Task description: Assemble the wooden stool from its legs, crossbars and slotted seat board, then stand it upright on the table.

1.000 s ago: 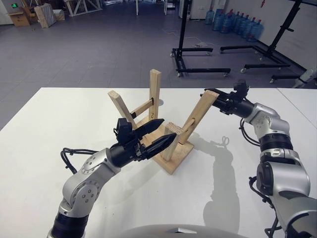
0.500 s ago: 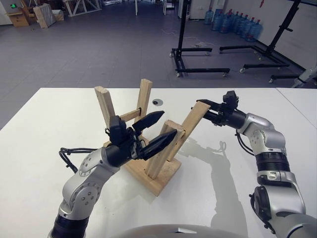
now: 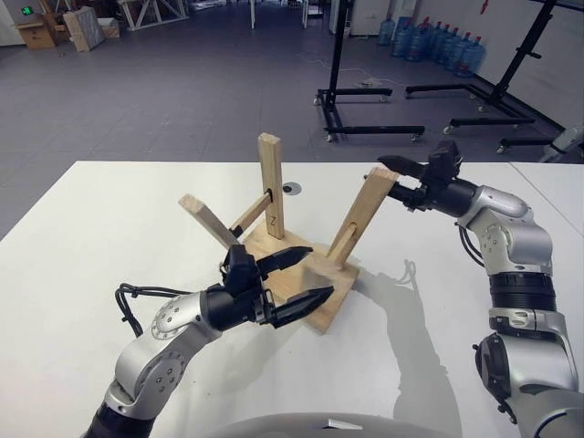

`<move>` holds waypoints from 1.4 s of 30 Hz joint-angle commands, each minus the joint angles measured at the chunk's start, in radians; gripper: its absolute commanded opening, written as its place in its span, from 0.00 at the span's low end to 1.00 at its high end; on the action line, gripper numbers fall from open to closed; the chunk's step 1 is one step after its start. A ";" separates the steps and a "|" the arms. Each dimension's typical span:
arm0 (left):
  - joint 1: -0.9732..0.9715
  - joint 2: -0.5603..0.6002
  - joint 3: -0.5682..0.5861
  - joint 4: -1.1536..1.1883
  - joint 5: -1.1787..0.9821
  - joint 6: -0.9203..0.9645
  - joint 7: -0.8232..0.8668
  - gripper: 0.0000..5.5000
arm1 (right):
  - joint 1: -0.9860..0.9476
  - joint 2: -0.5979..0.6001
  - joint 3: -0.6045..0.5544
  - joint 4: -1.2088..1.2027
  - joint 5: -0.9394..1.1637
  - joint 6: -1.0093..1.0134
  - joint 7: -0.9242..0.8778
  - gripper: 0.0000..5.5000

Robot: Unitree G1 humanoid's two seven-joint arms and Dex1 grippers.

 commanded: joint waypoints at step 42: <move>0.036 -0.106 0.040 0.111 0.276 -0.014 0.155 0.72 | 0.280 -0.054 0.625 -0.712 -0.702 0.041 -0.758 0.60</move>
